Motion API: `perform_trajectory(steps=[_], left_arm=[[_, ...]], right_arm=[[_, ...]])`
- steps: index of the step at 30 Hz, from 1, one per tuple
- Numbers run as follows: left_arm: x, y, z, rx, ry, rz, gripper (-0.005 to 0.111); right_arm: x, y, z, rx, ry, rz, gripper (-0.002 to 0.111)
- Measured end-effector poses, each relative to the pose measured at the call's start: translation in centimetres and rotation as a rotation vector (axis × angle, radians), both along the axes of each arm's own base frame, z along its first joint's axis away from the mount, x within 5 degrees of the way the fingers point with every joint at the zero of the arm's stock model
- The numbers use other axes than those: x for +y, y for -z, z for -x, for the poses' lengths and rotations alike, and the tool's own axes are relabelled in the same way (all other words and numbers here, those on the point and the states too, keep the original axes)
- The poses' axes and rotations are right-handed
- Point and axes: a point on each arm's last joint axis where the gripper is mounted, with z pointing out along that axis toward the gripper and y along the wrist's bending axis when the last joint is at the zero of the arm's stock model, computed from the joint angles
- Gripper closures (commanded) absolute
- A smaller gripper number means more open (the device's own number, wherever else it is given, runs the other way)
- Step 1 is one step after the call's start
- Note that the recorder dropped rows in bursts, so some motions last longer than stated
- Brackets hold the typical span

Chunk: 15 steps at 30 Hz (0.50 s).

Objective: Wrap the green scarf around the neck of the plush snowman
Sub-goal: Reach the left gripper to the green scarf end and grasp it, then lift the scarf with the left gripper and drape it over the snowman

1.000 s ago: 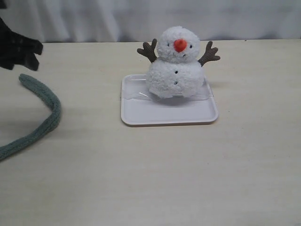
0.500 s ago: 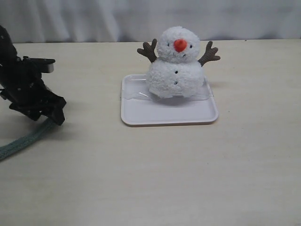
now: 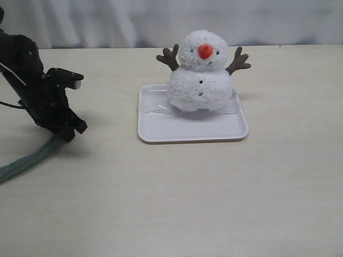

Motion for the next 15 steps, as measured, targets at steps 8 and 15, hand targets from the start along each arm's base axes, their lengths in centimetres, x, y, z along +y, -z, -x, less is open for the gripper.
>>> perform_trajectory(steps=[8,15], left_arm=[[-2.3,-4.4,-1.8,-0.020,0.054,0.021,0.107],[-9.0,-18.5,-2.9,-0.467,0.118,0.260,0.107]], right_arm=[[0.0,0.0,0.0,0.000,0.000,0.000,0.104],[0.0,0.0,0.0,0.000,0.000,0.000,0.104]])
